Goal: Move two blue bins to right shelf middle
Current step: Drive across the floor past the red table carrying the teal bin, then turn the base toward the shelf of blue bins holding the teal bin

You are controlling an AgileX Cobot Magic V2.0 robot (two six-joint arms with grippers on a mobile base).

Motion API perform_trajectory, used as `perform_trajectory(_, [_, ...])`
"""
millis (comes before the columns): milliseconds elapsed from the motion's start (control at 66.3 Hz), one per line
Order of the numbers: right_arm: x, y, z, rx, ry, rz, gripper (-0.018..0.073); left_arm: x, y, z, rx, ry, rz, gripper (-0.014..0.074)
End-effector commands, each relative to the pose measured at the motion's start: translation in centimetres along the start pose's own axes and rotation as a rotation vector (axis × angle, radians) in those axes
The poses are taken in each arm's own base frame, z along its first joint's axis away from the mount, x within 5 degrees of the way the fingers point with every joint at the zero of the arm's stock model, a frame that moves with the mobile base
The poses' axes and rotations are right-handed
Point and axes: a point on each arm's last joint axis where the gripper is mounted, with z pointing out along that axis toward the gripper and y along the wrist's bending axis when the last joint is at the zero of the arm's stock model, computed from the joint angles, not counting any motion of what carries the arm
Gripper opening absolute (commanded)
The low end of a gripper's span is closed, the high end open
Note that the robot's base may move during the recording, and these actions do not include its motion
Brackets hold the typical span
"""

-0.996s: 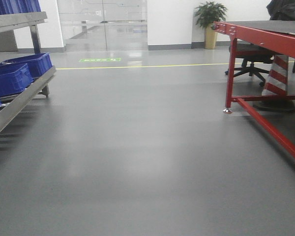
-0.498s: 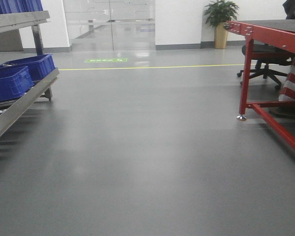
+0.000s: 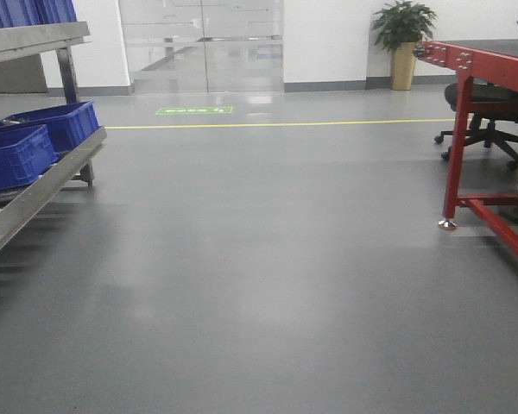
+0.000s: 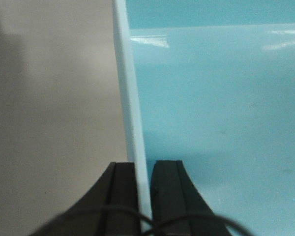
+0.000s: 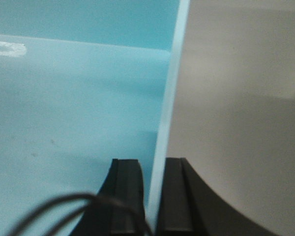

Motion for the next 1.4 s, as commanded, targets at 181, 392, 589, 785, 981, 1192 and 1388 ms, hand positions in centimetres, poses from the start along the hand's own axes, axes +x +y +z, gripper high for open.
perform_trajectory(181, [-0.7,0.6,-0.9,-0.059,-0.067,0.008,-0.0151,-2.2,-0.8,-1.3,0.091,-0.235,-0.026,-0.0111])
perform_trajectory(392, [-0.7,0.6,-0.9,-0.059,-0.067,0.008,-0.0151,-3.1,-0.9,-1.6,0.105,-0.333,-0.029,-0.0111])
perform_trajectory(589, [-0.7,0.6,-0.9,-0.059,-0.067,0.008,-0.0151,-3.8,-1.0,-1.8,0.118,-0.417,-0.031,-0.0111])
perform_trajectory(785, [-0.7,0.6,-0.9,-0.059,-0.067,0.008,-0.0151,-4.1,-1.1,-1.9,0.123,-0.45,-0.032,-0.0111])
perform_trajectory(981, [-0.7,0.6,-0.9,-0.059,-0.067,0.008,-0.0151,-4.1,-1.1,-1.9,0.123,-0.45,-0.032,-0.0111])
perform_trajectory(1192, [-0.7,0.6,-0.9,-0.059,-0.067,0.008,-0.0151,-4.1,-1.1,-1.9,0.122,-0.447,-0.031,-0.0111])
perform_trajectory(1388, [-0.7,0.6,-0.9,-0.059,-0.067,0.008,-0.0151,-4.1,-1.1,-1.9,0.122,-0.447,-0.031,-0.0111])
